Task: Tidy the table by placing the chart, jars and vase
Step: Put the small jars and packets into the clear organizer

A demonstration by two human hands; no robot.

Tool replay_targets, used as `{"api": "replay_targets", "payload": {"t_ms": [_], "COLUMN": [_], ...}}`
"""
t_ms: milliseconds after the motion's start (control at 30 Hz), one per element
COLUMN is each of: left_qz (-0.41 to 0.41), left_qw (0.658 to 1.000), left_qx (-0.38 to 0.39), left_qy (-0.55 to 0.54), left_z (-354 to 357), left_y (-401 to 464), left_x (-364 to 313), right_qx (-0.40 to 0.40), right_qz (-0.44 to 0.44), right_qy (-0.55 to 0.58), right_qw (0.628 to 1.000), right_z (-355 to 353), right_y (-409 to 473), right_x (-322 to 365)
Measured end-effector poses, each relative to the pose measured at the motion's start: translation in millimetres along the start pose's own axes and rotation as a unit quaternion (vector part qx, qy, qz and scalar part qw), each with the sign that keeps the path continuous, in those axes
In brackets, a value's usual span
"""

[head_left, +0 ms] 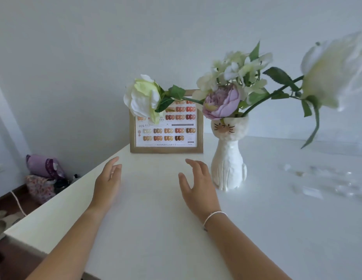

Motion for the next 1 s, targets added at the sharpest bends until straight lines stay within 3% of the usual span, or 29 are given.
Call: {"api": "replay_targets", "payload": {"t_ms": [400,800,1000], "left_qz": [0.097,0.218,0.232], "left_qw": [0.987,0.923,0.904], "left_qx": [0.123,0.288,0.309], "left_qy": [0.044,0.132,0.182], "left_z": [117.4,259.1,319.4], "left_y": [-97.1,-126.8,-116.7], "left_x": [-71.0,-122.8,-146.2], "right_qx": [0.047,-0.024,-0.059], "right_qz": [-0.058,0.042,0.072], "right_qy": [-0.083,-0.157,-0.161], "right_qw": [0.994,0.986,0.982], "right_z": [-114.6,-250.7,-284.2], "right_y": [-101.3,-159.4,-155.8], "right_x": [-21.0,-86.0,-115.1]}}
Point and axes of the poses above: each hand's wrist, its own y-axis towards the middle knuckle, its own z-axis out of the palm, x = y × z, the point moved 2 cm from there along y, towards the middle knuckle, and after that the axes turned 14 degrees about x, right-handed, at the moved point
